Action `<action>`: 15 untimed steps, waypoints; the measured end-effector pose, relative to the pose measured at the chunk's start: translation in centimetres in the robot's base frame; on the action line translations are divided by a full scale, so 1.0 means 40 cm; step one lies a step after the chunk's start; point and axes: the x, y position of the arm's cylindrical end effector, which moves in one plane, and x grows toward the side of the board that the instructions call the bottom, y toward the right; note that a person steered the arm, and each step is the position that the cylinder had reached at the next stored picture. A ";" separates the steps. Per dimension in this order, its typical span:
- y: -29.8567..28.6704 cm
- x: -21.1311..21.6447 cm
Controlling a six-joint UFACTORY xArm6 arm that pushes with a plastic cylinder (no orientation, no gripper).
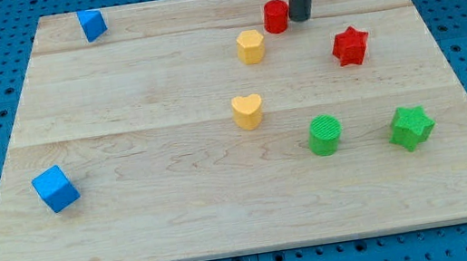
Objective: Move red circle to the top left of the board
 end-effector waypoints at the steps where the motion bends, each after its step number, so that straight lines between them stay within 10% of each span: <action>1: -0.094 -0.011; 5: 0.023 -0.253; 7: -0.206 -0.234; 10: 0.006 -0.197; 15: -0.246 -0.166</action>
